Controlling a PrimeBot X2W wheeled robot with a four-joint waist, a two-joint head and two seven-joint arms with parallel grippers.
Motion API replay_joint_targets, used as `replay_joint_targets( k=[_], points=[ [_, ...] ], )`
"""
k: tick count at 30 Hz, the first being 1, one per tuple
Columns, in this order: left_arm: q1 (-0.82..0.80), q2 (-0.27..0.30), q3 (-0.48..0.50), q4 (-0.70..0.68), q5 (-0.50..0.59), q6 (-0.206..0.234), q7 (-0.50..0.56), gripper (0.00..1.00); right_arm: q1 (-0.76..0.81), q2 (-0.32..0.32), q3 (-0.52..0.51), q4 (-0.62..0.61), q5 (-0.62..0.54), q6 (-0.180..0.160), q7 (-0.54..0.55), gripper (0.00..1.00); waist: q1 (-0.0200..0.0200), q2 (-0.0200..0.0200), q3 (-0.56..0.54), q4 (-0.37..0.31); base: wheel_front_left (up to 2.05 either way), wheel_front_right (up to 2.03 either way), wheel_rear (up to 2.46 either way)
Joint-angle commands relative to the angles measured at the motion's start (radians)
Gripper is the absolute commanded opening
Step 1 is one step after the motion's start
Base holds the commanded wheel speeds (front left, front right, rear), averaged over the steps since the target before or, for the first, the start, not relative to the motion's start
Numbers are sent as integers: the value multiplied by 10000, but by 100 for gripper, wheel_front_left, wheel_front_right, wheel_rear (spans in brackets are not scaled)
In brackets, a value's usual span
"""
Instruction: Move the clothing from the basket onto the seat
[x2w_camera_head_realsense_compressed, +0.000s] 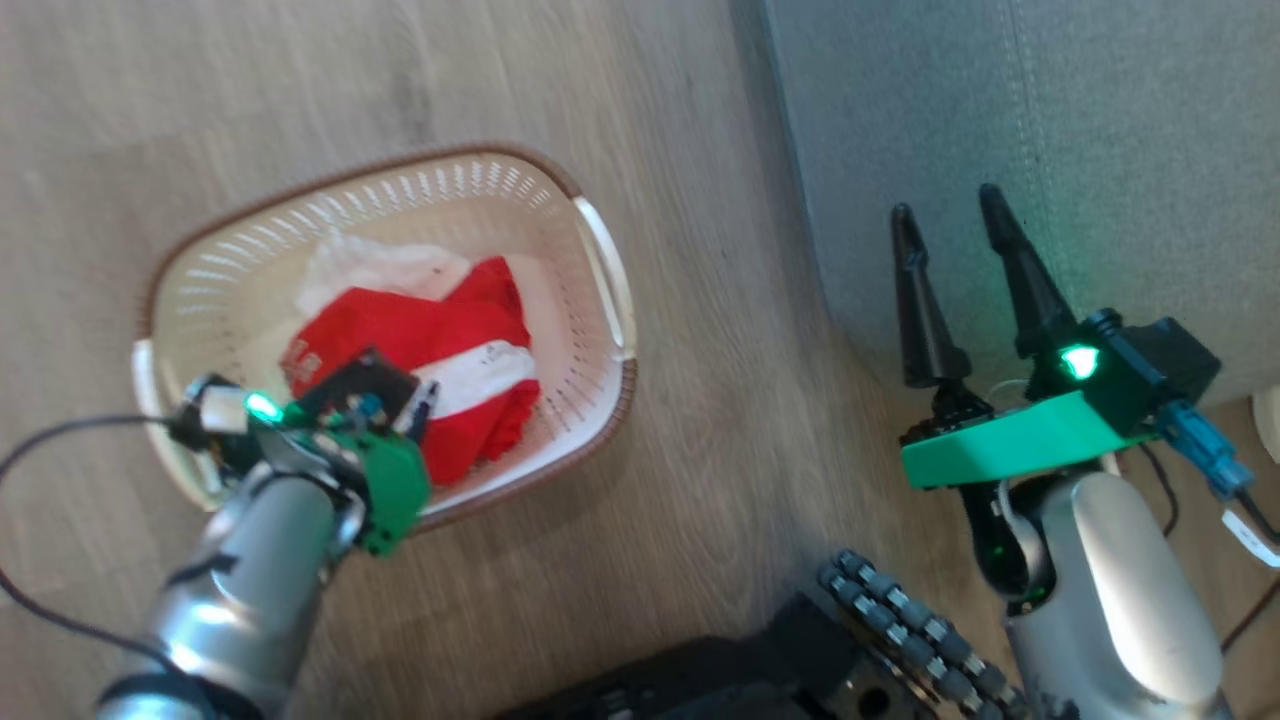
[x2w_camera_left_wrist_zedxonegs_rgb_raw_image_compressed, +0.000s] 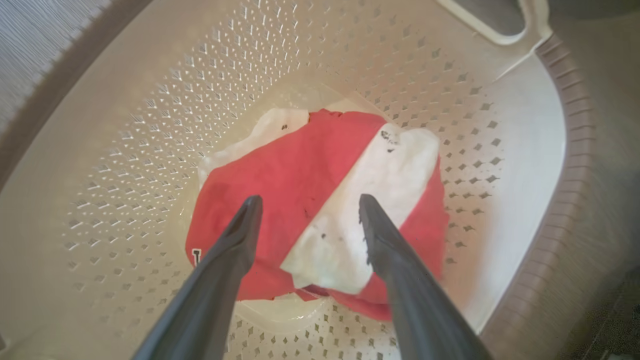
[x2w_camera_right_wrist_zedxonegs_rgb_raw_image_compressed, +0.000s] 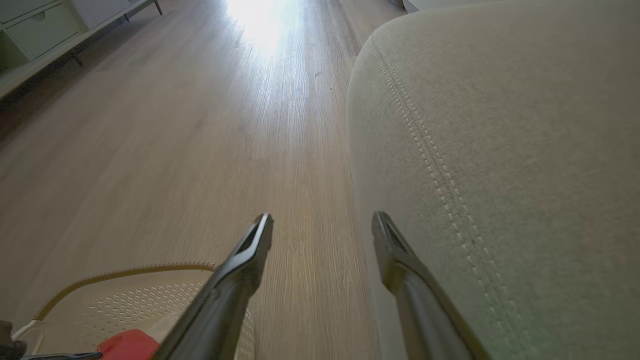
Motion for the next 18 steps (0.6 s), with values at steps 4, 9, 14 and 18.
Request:
replay_joint_targets(
  k=[4,9,14,18],
  points=[
    [-587,320,403,871,-113,207,-95,100,6,-97,468,-427,183,-2,-93,100,-1,1,812,-512,0,0,0],
    [-1452,369,337,2149,-144,59,55,100,-103,-97,733,-579,292,-2,-93,100,-1,1,1308,-692,0,0,0],
    [-2151,461,135,2767,-52,-92,709,100,-237,-97,879,-704,376,-2,-93,100,-1,1,1725,-814,0,0,0],
    [-2564,455,-80,2987,-40,-422,1609,100,-254,-97,1002,-818,401,-2,-93,100,-1,1,1961,-822,0,0,0]
  ],
)
